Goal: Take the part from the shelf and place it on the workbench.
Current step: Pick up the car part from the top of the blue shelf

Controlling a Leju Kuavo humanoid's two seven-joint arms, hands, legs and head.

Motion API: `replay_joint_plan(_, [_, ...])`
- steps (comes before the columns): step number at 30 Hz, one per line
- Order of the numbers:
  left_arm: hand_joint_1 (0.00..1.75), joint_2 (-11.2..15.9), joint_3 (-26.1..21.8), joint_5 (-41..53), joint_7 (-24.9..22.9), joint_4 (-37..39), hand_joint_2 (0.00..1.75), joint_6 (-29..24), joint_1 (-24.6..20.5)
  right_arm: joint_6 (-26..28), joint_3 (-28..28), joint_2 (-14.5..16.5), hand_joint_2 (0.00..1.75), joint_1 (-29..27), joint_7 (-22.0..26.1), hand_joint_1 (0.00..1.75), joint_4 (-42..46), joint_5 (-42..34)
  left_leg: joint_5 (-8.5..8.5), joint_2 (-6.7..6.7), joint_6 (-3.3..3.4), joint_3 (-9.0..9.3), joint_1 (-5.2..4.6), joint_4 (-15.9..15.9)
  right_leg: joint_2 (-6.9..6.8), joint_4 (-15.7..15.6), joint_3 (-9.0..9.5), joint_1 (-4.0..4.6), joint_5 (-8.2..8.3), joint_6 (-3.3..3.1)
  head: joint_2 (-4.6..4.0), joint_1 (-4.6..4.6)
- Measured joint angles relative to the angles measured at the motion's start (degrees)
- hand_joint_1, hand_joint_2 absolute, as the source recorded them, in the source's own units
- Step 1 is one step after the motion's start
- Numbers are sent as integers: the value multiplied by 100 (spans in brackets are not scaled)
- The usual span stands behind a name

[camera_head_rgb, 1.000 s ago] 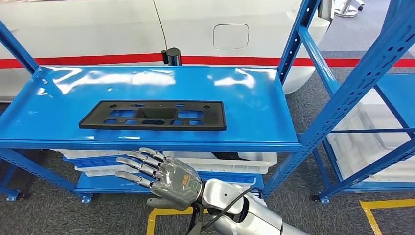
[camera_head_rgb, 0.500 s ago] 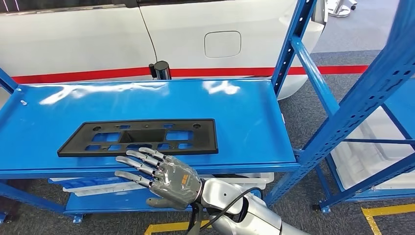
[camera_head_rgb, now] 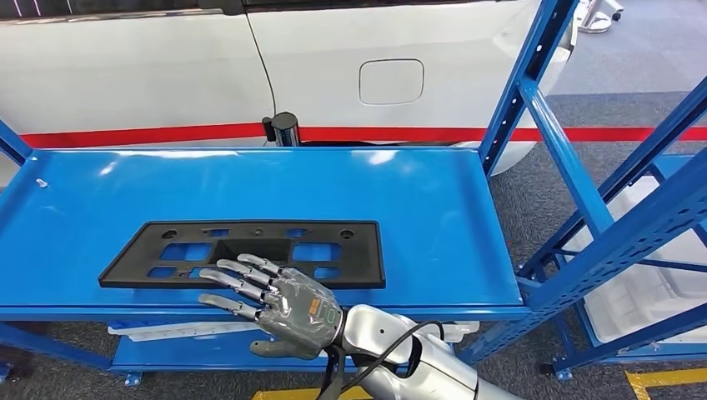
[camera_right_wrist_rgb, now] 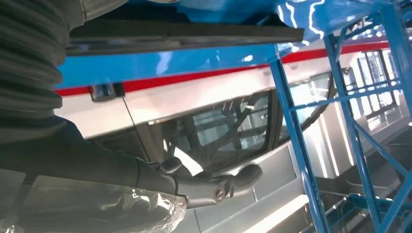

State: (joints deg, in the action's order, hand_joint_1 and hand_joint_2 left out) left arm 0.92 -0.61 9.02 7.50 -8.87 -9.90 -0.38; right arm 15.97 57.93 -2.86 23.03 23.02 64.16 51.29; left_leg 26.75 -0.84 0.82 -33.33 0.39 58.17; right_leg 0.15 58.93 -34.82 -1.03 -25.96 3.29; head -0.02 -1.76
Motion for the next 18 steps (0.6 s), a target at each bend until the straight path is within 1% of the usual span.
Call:
replay_joint_plan(1, [0, 5, 0, 8, -7, 0, 0, -10, -4, -5, 15, 30, 175, 9, 15, 0, -44, -28, 21, 1, 31, 7, -9, 7, 6, -12, 17, 3, 12, -55, 0, 4])
replay_joint_plan(2, [0, 8, 1, 15, -10, 0, 0, -17, -6, -9, 32, 67, 175, 19, 34, 0, -95, -58, 29, 5, 74, 11, -8, 5, 12, -17, 18, 0, 19, -90, 0, 7])
replay_joint_plan(3, [0, 9, 1, 24, -13, 0, 0, -23, -8, -10, 50, 107, 175, 33, 51, 0, -154, -89, 34, 11, 120, 17, -4, 1, 20, -20, 20, 2, 22, -102, 0, 8])
replay_joint_plan(4, [0, 9, 2, 34, -13, 0, 0, -36, -9, -11, 68, 145, 175, 47, 66, 0, -220, -119, 30, 17, 153, 27, 0, -10, 26, -20, 20, 15, 18, -114, 0, 8])
replay_joint_plan(5, [0, 9, 2, 45, -13, 0, 0, -52, -12, -13, 85, 180, 175, 57, 77, 0, -285, -150, 26, 23, 148, 38, 4, -23, 30, -20, 21, 23, 14, -127, 0, 9])
replay_joint_plan(7, [0, 13, 1, 63, -13, 0, 0, -81, -14, -23, 116, 229, 175, 72, 88, 0, -398, -197, 17, 29, 125, 53, 8, -51, 33, -18, 21, 33, 7, -151, 0, 9])
replay_joint_plan(9, [0, 15, 0, 87, -13, 0, 0, -90, -14, -44, 149, 276, 175, 91, 92, 0, -503, -235, 9, 30, 87, 60, 10, -68, 35, -16, 19, 40, 4, -157, 0, 9])
replay_joint_plan(12, [0, 14, 2, 125, -13, 0, 0, -90, -14, -57, 193, 361, 175, 135, 88, 0, -709, -317, 9, 31, -36, 67, 24, -82, 35, -12, 18, 55, -5, -172, 0, 9])
replay_joint_plan(13, [0, 13, 2, 132, -13, 0, 0, -88, -14, -52, 202, 393, 175, 156, 83, 0, -792, -350, 10, 31, -68, 68, 27, -85, 35, -11, 18, 59, -6, -174, 0, 9])
replay_joint_plan(14, [0, 11, 2, 141, -13, 0, 0, -87, -15, -42, 208, 429, 175, 181, 73, 0, -882, -383, 10, 32, -82, 69, 28, -86, 34, -11, 19, 60, -7, -176, 0, 9])
replay_joint_plan(18, [0, 8, 1, 180, -14, 0, 0, -82, -20, 57, 214, 587, 175, 297, 31, 0, -1255, -533, 9, 34, -90, 70, 17, -85, 34, -12, 26, 54, -8, -177, 0, 8])
